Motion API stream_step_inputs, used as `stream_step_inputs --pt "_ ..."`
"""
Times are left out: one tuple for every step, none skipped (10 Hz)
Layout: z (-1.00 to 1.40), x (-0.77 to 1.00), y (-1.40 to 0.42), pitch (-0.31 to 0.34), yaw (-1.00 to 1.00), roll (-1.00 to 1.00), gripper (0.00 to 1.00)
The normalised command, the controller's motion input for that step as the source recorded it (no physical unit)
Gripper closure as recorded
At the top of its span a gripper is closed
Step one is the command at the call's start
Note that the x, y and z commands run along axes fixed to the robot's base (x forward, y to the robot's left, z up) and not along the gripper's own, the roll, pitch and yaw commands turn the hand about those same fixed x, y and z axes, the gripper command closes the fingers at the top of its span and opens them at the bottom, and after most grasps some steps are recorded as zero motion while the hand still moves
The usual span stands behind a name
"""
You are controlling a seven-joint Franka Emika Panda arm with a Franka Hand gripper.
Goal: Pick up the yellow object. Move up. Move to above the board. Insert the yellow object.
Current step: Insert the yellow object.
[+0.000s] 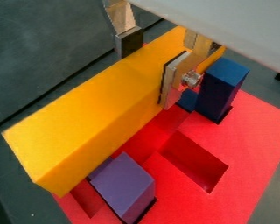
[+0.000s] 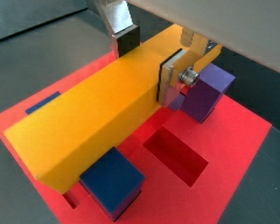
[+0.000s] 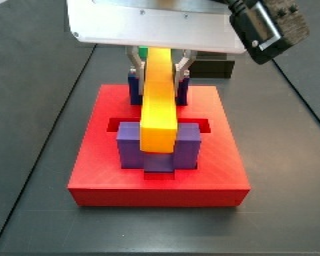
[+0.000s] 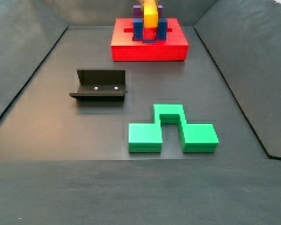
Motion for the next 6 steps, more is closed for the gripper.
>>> stream_step_inputs --pt "-0.25 0.07 0.00 0.000 0.02 0.04 1.00" --pt "-0.15 0.13 0.00 0.000 0.01 0.05 1.00" --pt "-0.05 0.14 0.04 0.000 0.03 0.03 1.00" --pt "-0.01 0.10 0.02 0.007 0.00 0.00 1.00" --pt "-0.03 0.12 0.00 0.004 0.00 0.02 1.00" --pt "-0.04 0.11 0.00 0.003 0.07 0.06 1.00"
